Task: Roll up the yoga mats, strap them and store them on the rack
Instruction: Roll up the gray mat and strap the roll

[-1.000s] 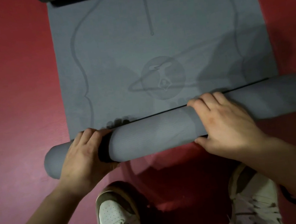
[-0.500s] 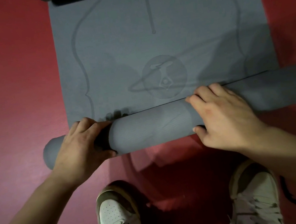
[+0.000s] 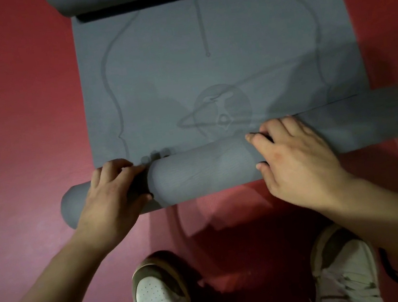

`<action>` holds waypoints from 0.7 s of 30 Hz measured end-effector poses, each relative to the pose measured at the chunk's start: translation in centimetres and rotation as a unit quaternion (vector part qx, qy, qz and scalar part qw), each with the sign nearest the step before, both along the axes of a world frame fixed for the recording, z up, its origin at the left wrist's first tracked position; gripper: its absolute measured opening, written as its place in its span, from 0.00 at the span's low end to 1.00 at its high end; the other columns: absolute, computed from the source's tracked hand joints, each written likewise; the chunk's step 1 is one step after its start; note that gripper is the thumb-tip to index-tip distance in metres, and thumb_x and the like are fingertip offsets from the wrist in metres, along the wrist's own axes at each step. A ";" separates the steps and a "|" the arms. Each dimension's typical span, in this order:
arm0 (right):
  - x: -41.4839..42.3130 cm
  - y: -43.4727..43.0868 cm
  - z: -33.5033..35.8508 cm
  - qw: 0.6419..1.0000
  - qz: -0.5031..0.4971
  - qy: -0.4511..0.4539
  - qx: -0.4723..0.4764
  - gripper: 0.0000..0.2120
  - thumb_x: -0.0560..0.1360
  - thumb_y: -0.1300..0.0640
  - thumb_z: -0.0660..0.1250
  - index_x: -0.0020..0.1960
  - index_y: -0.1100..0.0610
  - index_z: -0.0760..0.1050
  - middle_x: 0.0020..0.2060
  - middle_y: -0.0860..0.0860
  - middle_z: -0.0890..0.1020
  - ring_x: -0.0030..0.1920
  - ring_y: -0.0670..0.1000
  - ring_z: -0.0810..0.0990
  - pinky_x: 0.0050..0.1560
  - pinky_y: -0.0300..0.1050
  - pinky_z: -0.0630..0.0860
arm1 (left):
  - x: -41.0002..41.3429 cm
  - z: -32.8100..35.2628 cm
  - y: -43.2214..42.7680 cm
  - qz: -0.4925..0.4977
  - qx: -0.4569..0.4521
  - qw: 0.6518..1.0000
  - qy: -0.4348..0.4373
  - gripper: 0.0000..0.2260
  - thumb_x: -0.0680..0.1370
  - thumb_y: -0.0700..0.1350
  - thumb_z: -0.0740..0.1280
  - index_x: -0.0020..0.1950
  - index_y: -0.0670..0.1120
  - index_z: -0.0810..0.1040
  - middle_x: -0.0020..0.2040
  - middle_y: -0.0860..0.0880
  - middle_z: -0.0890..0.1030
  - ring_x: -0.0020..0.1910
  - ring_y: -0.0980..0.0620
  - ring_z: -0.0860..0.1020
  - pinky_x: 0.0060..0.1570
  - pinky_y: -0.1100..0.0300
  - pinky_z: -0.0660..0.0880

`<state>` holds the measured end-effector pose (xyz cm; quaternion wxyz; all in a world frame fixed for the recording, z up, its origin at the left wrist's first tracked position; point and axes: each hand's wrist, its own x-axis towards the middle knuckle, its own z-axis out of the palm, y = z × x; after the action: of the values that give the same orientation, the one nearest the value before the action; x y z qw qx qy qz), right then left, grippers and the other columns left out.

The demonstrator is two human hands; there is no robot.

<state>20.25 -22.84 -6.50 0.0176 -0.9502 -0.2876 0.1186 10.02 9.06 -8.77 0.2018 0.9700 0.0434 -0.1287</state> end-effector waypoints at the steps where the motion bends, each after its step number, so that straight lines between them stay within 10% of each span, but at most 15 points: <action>1: 0.2 0.1 0.0 1.000 0.003 -0.001 0.003 0.26 0.69 0.49 0.68 0.65 0.55 0.72 0.55 0.54 0.74 0.55 0.59 0.72 0.60 0.54 0.71 | 0.1 -0.1 0.1 0.008 0.002 1.000 0.003 0.27 0.70 0.55 0.67 0.68 0.48 0.77 0.61 0.46 0.71 0.57 0.43 0.67 0.57 0.50 0.67; 12: 1.0 -0.3 -0.7 0.999 0.038 0.019 -0.029 0.45 0.60 0.36 0.76 0.69 0.58 0.68 0.64 0.56 0.72 0.63 0.60 0.71 0.66 0.53 0.69 | 0.2 -0.1 -0.4 0.048 0.021 0.998 -0.045 0.26 0.73 0.61 0.62 0.63 0.45 0.77 0.56 0.45 0.79 0.54 0.40 0.75 0.54 0.46 0.72; 15: 1.1 -0.2 -1.1 0.998 0.029 0.022 -0.044 0.49 0.54 0.42 0.81 0.69 0.58 0.67 0.64 0.57 0.72 0.63 0.60 0.71 0.67 0.54 0.68 | -0.6 -0.4 -1.1 -0.018 0.091 0.995 -0.025 0.40 0.65 0.65 0.74 0.68 0.40 0.72 0.63 0.41 0.76 0.62 0.38 0.73 0.63 0.40 0.70; 18: 1.2 0.2 -1.5 1.000 0.019 -0.018 -0.014 0.42 0.56 0.50 0.81 0.66 0.59 0.70 0.59 0.58 0.74 0.56 0.61 0.73 0.60 0.56 0.72 | -0.9 -1.4 -2.0 -0.038 0.159 0.987 0.013 0.52 0.53 0.58 0.84 0.69 0.36 0.69 0.65 0.37 0.73 0.66 0.34 0.71 0.69 0.36 0.63; 21: 1.1 0.5 -1.7 0.999 0.016 -0.045 0.007 0.33 0.62 0.54 0.75 0.65 0.59 0.71 0.57 0.58 0.75 0.55 0.61 0.73 0.58 0.55 0.72 | -0.1 -2.0 -2.3 -0.014 0.169 0.985 -0.034 0.41 0.58 0.54 0.83 0.64 0.37 0.72 0.61 0.38 0.76 0.59 0.34 0.74 0.63 0.38 0.67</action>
<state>21.37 -22.37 -8.24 0.0096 -0.9496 -0.3044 0.0743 9.87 6.80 -10.75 0.0347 0.9945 0.0437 -0.0889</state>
